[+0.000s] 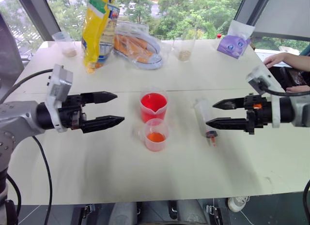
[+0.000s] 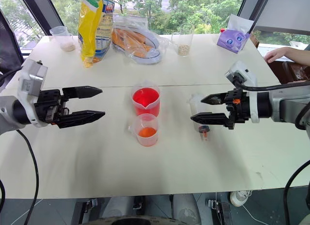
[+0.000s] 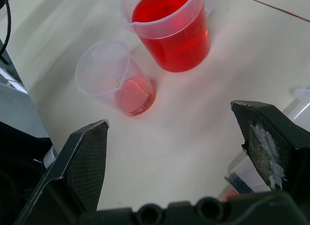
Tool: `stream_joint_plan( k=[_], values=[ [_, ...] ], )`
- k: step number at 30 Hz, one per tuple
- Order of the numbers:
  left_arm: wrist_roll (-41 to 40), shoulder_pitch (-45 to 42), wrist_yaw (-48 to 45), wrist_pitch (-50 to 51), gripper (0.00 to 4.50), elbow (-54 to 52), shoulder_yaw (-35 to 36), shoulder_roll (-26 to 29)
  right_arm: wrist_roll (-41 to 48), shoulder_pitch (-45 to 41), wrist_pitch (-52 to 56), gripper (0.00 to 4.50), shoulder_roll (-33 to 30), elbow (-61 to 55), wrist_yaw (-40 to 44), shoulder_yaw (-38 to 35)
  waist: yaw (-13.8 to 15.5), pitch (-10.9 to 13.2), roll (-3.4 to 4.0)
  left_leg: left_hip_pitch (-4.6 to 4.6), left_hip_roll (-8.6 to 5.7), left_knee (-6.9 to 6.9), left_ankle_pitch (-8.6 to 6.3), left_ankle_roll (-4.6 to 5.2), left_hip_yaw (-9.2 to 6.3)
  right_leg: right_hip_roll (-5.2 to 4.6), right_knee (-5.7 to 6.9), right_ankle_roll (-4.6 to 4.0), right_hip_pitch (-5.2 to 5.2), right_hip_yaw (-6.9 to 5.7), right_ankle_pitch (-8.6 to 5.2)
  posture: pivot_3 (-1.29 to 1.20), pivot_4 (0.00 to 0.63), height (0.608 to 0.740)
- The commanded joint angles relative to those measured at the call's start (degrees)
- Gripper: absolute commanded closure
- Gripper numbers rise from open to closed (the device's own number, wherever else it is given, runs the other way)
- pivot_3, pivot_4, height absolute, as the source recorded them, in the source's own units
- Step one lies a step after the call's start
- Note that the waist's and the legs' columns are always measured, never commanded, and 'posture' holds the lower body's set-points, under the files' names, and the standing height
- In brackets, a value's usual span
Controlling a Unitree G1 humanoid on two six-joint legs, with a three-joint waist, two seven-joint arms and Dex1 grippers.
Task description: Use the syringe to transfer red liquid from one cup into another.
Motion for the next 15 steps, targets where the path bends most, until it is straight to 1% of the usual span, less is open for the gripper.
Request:
stream_joint_plan(
  k=[1,3,6,8,11,15],
  values=[
    [-1.4,-0.8,0.3,-0.5,0.0,-0.7,1.7,0.2,-0.2,-1.6,0.8,0.1,0.0,-0.1,-1.4,0.1,0.0,0.0,0.0,0.0,0.0,0.0,0.0,0.0,0.0,-0.01,0.0,0.0,0.0,0.0,0.0,0.0,0.15,0.74],
    [-1.6,-0.8,0.5,-0.5,0.0,-0.7,1.6,0.1,-1.1,-2.5,2.0,0.1,0.6,0.5,-3.5,1.4,0.0,0.0,0.0,0.0,0.0,0.0,0.0,0.0,0.0,0.0,0.0,0.0,0.0,0.0,0.0,0.0,0.15,0.74],
    [-1.6,-1.1,1.0,-0.7,0.0,-0.7,1.2,-0.3,-3.9,-6.6,6.0,0.1,4.1,3.9,-9.7,5.0,-0.2,0.0,0.0,0.0,0.0,0.03,0.0,-0.01,0.0,-0.01,0.01,-0.01,0.0,0.01,0.0,0.0,0.15,0.74],
    [-1.3,-1.3,1.1,-1.0,0.0,-0.6,0.8,-0.7,-6.0,-10.0,9.7,0.1,7.0,6.7,-13.3,7.7,-0.2,0.0,0.0,0.01,0.0,0.04,0.01,-0.02,0.03,-0.01,0.01,-0.02,-0.01,0.04,0.01,0.0,0.15,0.74],
    [-0.8,-1.5,1.2,-1.6,0.0,-0.6,0.1,-1.4,-11.5,-15.4,14.6,0.1,12.7,13.6,-19.8,11.3,-0.1,0.0,0.0,0.02,0.0,0.04,0.02,-0.03,0.03,0.01,0.06,-0.03,-0.03,0.05,0.0,0.0,0.15,0.74],
    [-0.2,-1.4,1.9,-2.3,0.0,-0.9,-0.4,-2.6,-17.3,-20.6,20.0,0.1,19.8,22.7,-26.1,12.9,-0.1,0.0,0.0,0.0,-0.01,0.04,0.02,-0.03,0.05,0.03,0.07,-0.03,-0.03,0.05,0.01,0.0,0.15,0.74]
  ],
)
